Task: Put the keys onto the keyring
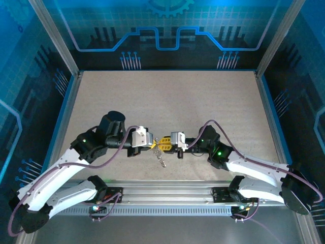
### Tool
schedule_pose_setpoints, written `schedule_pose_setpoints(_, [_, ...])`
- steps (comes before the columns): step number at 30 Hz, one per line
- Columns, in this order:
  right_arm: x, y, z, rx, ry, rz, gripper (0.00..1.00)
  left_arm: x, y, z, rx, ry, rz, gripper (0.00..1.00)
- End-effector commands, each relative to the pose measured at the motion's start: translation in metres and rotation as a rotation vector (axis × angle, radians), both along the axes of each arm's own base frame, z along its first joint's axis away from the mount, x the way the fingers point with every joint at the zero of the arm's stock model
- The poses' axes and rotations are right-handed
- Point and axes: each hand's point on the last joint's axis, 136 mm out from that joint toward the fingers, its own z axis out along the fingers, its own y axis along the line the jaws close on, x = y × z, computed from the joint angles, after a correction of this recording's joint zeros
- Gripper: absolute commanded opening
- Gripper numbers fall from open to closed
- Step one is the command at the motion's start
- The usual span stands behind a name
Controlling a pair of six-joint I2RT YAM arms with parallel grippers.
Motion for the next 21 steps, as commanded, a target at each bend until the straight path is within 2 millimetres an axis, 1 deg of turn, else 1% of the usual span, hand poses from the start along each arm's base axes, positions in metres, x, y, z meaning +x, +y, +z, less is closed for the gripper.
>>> schedule_pose_setpoints(1, [0.001,0.0,0.008,-0.059,-0.046,-0.016,0.22,-0.003,0.004,0.009,0.039,-0.023,-0.029,0.0])
schedule_pose_setpoints(7, [0.008,0.004,0.004,-0.105,-0.021,-0.049,0.22,0.0,0.007,0.009,0.118,-0.01,-0.044,0.0])
schedule_pose_setpoints(12, [0.013,0.009,0.003,-0.113,0.008,-0.064,0.21,0.001,0.004,0.01,0.125,0.002,-0.06,0.0])
schedule_pose_setpoints(17, [0.019,0.016,0.004,-0.119,0.028,-0.077,0.16,0.002,0.002,0.006,0.131,0.02,-0.062,0.0])
schedule_pose_setpoints(21, [0.023,0.02,0.004,-0.121,0.048,-0.081,0.15,0.001,0.001,0.007,0.121,0.025,-0.066,0.0])
